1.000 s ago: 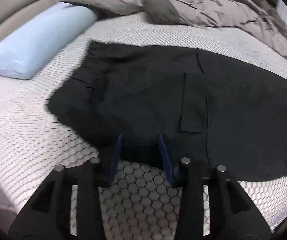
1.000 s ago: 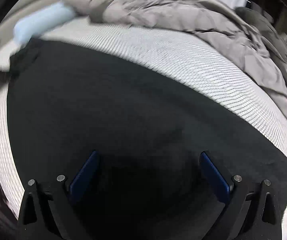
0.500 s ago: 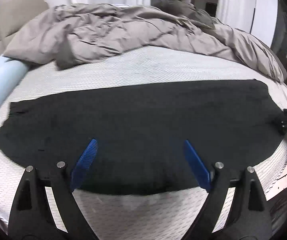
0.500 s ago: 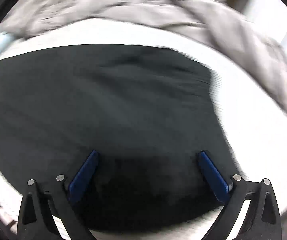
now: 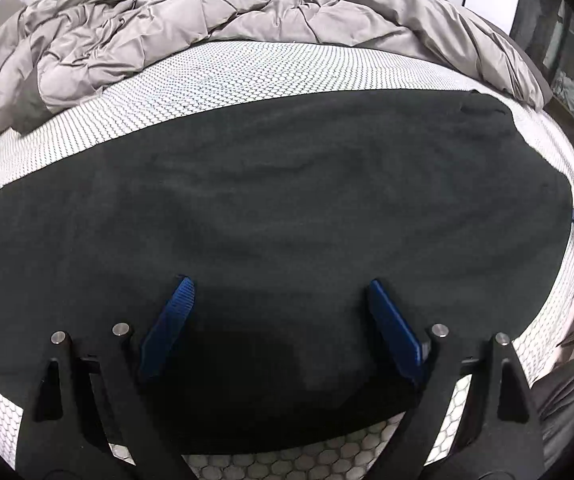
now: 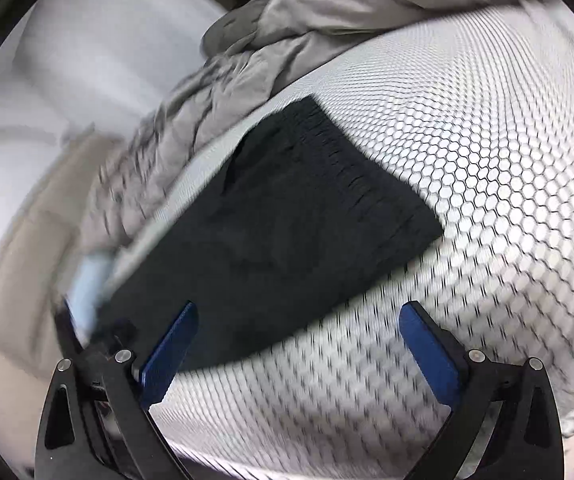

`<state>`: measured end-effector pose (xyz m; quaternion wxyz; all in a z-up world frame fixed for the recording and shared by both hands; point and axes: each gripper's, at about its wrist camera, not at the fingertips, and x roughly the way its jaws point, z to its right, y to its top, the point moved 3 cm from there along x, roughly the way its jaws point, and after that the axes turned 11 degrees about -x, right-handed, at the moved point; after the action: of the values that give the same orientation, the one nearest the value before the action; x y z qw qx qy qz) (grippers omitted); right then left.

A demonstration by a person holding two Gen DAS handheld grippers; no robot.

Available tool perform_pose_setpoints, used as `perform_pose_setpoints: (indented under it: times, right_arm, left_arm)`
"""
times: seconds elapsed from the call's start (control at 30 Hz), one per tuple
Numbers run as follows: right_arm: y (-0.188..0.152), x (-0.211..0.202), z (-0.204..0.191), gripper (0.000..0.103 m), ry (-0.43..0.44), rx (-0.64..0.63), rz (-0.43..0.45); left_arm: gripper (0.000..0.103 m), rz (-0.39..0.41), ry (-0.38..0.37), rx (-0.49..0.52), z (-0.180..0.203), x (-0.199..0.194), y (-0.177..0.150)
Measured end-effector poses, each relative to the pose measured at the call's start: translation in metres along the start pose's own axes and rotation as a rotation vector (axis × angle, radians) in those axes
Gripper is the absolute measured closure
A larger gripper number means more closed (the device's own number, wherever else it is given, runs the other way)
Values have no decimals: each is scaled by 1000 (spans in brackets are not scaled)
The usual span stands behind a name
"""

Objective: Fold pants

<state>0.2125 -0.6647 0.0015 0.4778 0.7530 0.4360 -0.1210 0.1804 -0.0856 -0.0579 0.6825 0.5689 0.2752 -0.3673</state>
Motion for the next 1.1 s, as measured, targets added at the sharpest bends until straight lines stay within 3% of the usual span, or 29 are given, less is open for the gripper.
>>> perform_pose_setpoints:
  times: [0.03, 0.1, 0.17, 0.23, 0.27, 0.37, 0.47, 0.53, 0.6, 0.63, 0.67, 0.73, 0.8, 0.9, 0.97, 1.03, 1.1]
  right_arm:
    - [7, 4, 6, 1, 29, 50, 31]
    - [19, 11, 13, 15, 2, 88, 80]
    - [34, 23, 15, 60, -93, 72, 97]
    - [40, 35, 5, 71, -184, 56, 96]
    - [45, 35, -1, 79, -191, 39, 121]
    - [60, 30, -52, 86, -148, -73, 193]
    - [60, 39, -127, 86, -52, -261, 185]
    - [42, 69, -189, 83, 100, -414, 97]
    - [11, 97, -237, 64, 183, -555, -16]
    - [-9, 113, -260, 44, 219, -664, -83]
    - [-26, 125, -275, 38, 212, -771, -142]
    - [-49, 130, -286, 38, 185, -889, -198]
    - [-54, 116, -282, 38, 217, -908, -202]
    - [-40, 77, -254, 28, 211, -830, -112]
    - [-21, 56, -222, 27, 153, -710, -41]
    - [-11, 55, -203, 27, 139, -614, -29]
    - [-8, 71, -194, 27, 41, -606, -57]
  left_arm:
    - [15, -4, 3, -14, 0, 0, 0]
    - [15, -5, 31, -39, -5, -3, -2]
    - [15, 0, 65, -46, -7, -5, -4]
    - [15, -2, 79, -37, -7, -7, -5]
    - [15, -5, 80, -37, -7, -8, -4]
    - [15, 10, 57, -72, -14, -16, -1]
    - [15, 58, 7, -130, -25, -27, 1]
    - [15, 68, 11, -147, -33, -31, 2]
    - [15, 93, 1, -179, -43, -37, 2]
    - [15, 111, -11, -205, -50, -41, 2]
    - [15, 127, -19, -229, -56, -44, 2]
    - [15, 138, -34, -255, -64, -49, 1]
    - [15, 137, -73, -268, -67, -54, 2]
    - [15, 110, -166, -274, -63, -56, 2]
    - [15, 53, -247, -260, -53, -53, 1]
    - [15, 29, -268, -238, -42, -48, 0]
    - [15, -14, -309, -211, -29, -42, -3]
